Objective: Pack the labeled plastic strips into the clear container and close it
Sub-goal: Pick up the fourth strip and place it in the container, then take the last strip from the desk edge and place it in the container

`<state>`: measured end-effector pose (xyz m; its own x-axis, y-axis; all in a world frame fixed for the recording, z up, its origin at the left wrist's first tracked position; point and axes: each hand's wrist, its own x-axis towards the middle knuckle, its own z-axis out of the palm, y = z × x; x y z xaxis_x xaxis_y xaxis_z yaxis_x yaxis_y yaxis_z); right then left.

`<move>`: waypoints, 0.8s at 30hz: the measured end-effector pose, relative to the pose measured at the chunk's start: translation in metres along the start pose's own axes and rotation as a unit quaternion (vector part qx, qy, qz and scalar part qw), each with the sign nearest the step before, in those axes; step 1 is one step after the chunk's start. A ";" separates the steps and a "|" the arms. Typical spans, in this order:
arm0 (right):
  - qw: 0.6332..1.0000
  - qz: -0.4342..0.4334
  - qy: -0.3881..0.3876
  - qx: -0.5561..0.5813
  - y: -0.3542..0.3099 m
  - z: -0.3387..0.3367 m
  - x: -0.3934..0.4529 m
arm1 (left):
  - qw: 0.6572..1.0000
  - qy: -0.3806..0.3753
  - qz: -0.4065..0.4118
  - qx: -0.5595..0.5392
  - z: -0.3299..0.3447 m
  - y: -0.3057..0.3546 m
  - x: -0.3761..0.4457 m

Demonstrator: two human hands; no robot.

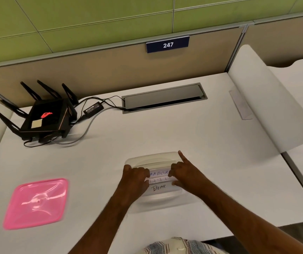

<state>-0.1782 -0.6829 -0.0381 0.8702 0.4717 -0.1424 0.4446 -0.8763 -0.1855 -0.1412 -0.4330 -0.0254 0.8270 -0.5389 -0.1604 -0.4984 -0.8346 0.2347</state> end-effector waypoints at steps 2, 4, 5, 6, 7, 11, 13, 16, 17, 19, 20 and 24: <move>0.999 0.003 0.047 0.027 0.005 -0.005 -0.004 | 0.999 0.033 -0.004 -0.030 -0.002 0.006 0.009; 0.994 0.020 0.098 0.033 0.010 -0.008 -0.008 | 0.996 0.064 -0.009 -0.066 -0.001 0.013 0.023; 0.991 0.035 0.125 0.032 0.012 -0.011 -0.010 | 0.994 0.076 -0.010 -0.083 -0.001 0.018 0.031; 0.987 0.051 0.149 0.030 0.013 -0.013 -0.012 | 0.991 0.086 -0.011 -0.101 -0.001 0.021 0.037; 0.983 0.070 0.168 0.029 0.017 -0.015 -0.013 | 0.989 0.095 -0.014 -0.116 -0.002 0.025 0.045; 0.962 0.141 0.227 0.061 0.044 -0.017 -0.024 | 0.979 0.103 -0.029 -0.173 -0.007 0.048 0.085; 0.946 0.183 0.248 0.101 0.063 -0.013 -0.029 | 0.974 0.097 -0.031 -0.203 -0.011 0.060 0.105; 0.921 0.263 0.231 0.171 0.098 -0.007 -0.037 | 0.967 0.084 -0.028 -0.237 -0.016 0.082 0.140; 0.913 0.284 0.223 0.192 0.110 -0.006 -0.039 | 0.966 0.078 -0.027 -0.247 -0.017 0.089 0.152; 0.894 0.315 0.225 0.224 0.133 -0.002 -0.045 | 0.962 0.067 -0.025 -0.263 -0.020 0.102 0.173; 0.884 0.329 0.231 0.238 0.144 -0.001 -0.049 | 0.961 0.061 -0.022 -0.269 -0.021 0.110 0.184; 0.839 0.383 0.251 0.294 0.188 -0.001 -0.061 | 0.957 0.028 0.003 -0.290 -0.022 0.139 0.226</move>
<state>-0.1478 -0.8766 -0.0637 0.8986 -0.4370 -0.0390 -0.3388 -0.6345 -0.6947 -0.0179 -0.6689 -0.0080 0.8449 -0.5234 -0.1100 -0.2886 -0.6193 0.7302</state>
